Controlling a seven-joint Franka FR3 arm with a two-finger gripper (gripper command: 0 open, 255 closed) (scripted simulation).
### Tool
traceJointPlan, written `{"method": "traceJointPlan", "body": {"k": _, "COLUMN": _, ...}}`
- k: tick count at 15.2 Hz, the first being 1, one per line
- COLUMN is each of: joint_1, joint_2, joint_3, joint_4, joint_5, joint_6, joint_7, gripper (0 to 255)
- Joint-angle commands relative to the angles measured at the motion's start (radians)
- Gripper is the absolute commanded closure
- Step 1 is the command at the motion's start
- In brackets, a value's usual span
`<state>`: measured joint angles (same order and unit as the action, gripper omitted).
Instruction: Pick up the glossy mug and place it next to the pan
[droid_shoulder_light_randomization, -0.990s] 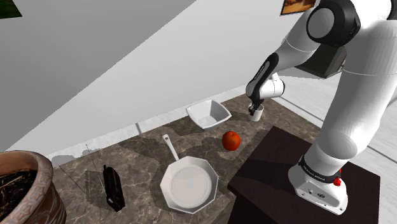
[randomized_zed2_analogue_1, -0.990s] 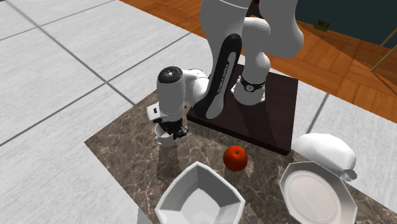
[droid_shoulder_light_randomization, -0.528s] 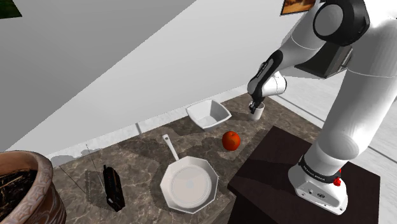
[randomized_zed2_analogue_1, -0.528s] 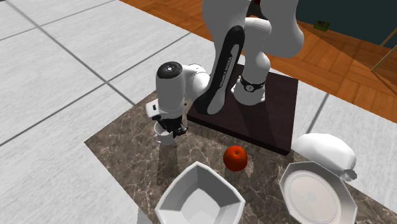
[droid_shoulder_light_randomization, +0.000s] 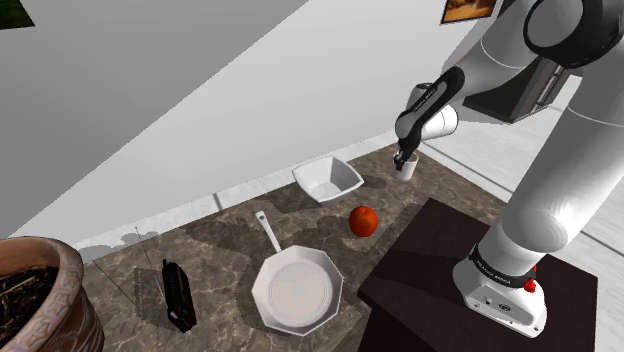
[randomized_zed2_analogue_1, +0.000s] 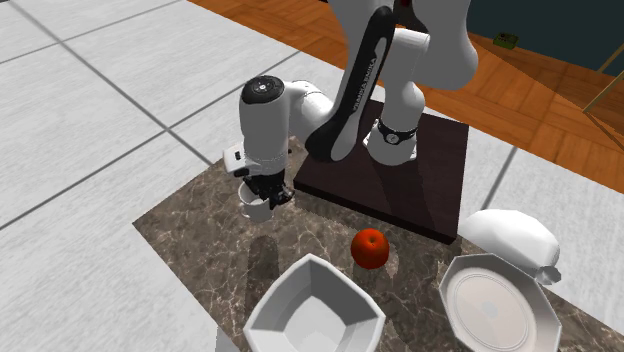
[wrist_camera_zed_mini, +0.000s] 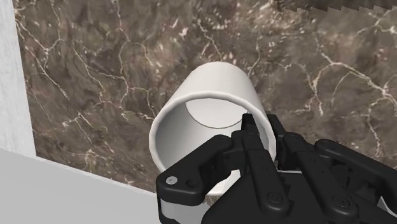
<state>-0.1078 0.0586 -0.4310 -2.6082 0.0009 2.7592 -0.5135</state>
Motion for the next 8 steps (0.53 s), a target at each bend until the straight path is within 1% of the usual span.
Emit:
{"method": "traceJointPlan", "body": {"k": 1, "joint_1": 0.003, "joint_2": -0.03, "joint_3": -0.006, "joint_4": 0.001, "joint_5": -0.031, "joint_6": -0.029, "joint_7": 0.023, "gripper": 255}}
{"method": "traceJointPlan", "body": {"k": 8, "joint_1": -0.004, "joint_2": -0.135, "joint_3": -0.009, "joint_4": 0.015, "joint_5": -0.113, "joint_6": -0.14, "joint_7": 0.08, "gripper": 255}}
